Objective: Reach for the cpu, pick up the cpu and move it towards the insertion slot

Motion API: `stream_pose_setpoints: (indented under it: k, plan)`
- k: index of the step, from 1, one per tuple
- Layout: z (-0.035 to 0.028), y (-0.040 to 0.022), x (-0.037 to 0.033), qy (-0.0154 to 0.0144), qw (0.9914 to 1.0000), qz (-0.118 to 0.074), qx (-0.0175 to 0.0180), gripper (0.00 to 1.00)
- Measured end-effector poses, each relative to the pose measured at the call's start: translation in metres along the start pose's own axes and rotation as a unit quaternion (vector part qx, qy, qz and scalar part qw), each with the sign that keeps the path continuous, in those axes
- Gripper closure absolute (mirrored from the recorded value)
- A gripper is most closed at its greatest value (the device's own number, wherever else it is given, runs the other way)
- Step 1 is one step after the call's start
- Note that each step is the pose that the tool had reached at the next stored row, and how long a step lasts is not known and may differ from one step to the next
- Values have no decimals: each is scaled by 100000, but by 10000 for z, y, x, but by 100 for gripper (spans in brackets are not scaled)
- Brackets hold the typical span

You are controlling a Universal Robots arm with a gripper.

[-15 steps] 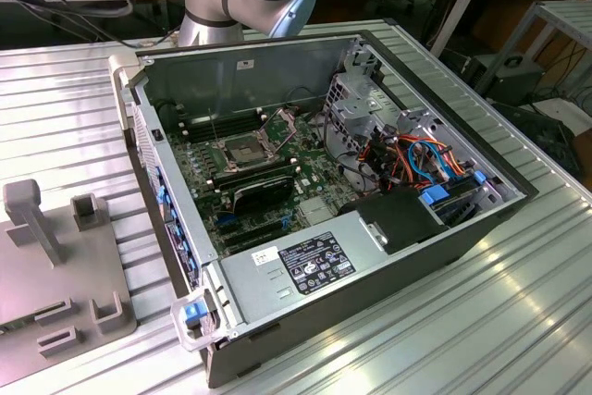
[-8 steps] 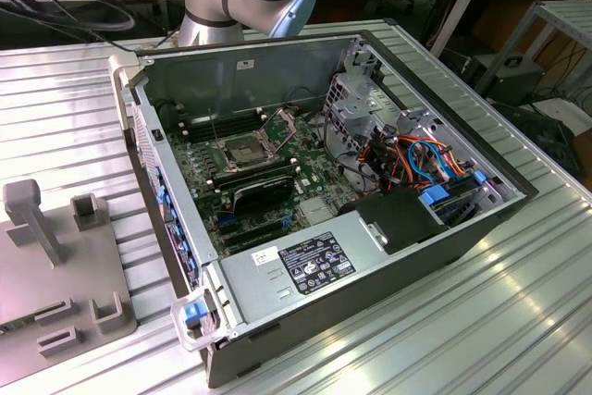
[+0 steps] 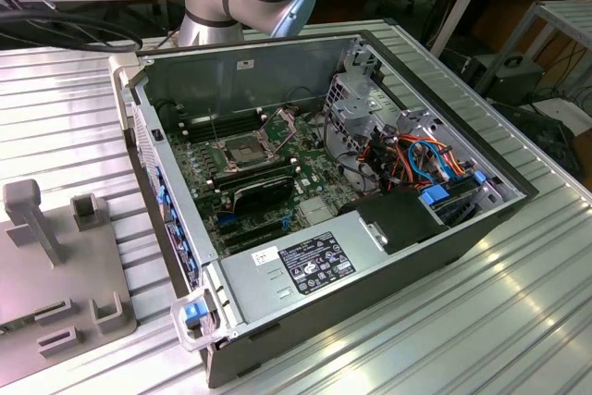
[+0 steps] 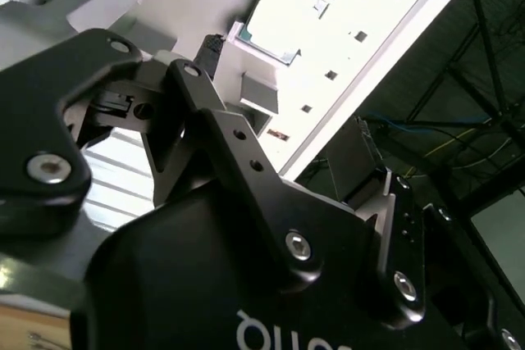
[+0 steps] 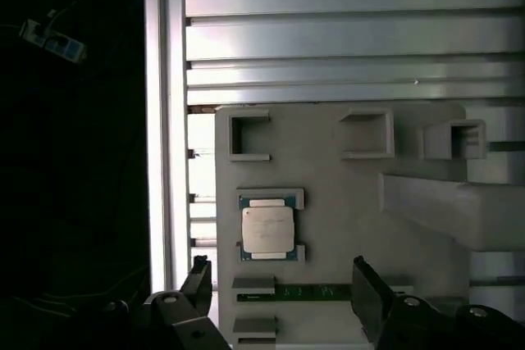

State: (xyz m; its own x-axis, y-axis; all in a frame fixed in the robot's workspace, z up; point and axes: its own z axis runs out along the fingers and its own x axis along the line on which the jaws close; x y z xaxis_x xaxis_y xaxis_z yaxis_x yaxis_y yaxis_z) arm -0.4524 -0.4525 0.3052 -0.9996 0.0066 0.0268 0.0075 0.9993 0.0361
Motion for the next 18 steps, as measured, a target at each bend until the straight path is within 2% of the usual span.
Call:
stream_pose_setpoints:
  k: [2,3,6,11,13,14,18]
  plan:
    - [52,-7,4,56,99989,-1463,28,22]
    - [98,-9,10,62,99989,-1493,30,22]
    - [170,-11,22,61,99989,-1498,29,22]
    - [256,-14,68,-66,99989,-1504,27,22]
    - [298,-17,82,-59,99988,-1525,34,23]
    - [318,-17,87,-61,99988,-1531,31,30]
    - [432,-21,88,-59,99987,-1635,34,30]
